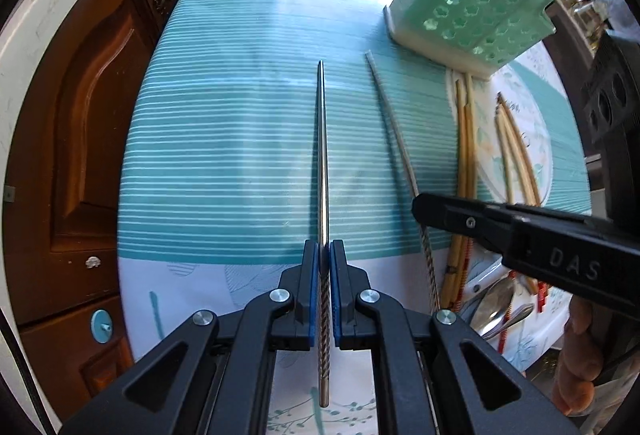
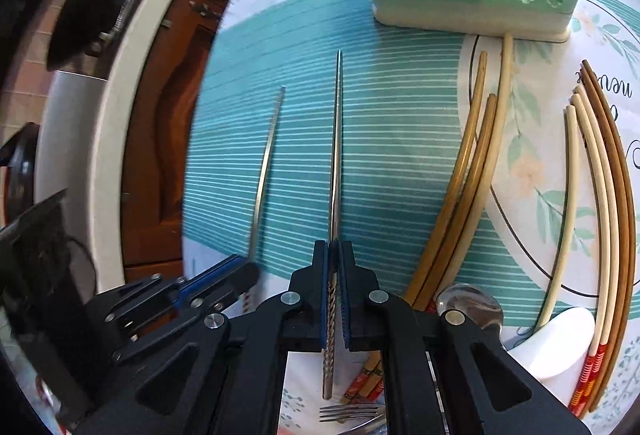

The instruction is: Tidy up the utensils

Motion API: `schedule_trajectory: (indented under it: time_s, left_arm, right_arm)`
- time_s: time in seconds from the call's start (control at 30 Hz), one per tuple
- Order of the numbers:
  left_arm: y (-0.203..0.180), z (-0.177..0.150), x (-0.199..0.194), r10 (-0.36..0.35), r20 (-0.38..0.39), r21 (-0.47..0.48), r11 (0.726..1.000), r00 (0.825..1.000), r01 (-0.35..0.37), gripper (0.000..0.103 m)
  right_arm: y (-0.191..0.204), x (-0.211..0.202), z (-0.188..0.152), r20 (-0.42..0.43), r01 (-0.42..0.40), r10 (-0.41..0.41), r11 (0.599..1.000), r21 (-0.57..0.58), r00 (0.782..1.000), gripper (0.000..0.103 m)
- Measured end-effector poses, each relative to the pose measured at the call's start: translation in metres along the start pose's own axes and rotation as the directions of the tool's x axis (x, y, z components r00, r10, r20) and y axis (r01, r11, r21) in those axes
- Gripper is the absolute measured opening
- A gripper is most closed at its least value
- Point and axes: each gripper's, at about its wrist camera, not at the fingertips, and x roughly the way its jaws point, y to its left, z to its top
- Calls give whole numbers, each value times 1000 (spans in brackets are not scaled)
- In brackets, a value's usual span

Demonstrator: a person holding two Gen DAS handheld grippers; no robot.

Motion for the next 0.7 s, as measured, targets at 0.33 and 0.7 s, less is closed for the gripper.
schedule_trajectory:
  time_s: [0.33,0.7]
  left_arm:
    - [-3,-4,-1,-67,6,-18,998,998,67,3]
    - [3,-9,0,-83,-7,-38,996,997,83,3]
  right_arm:
    - [-12,-14,-9,14,-103,103,995,5,995,0]
    - [4,-1,-10,-13,-98,98,995,-16,995,1]
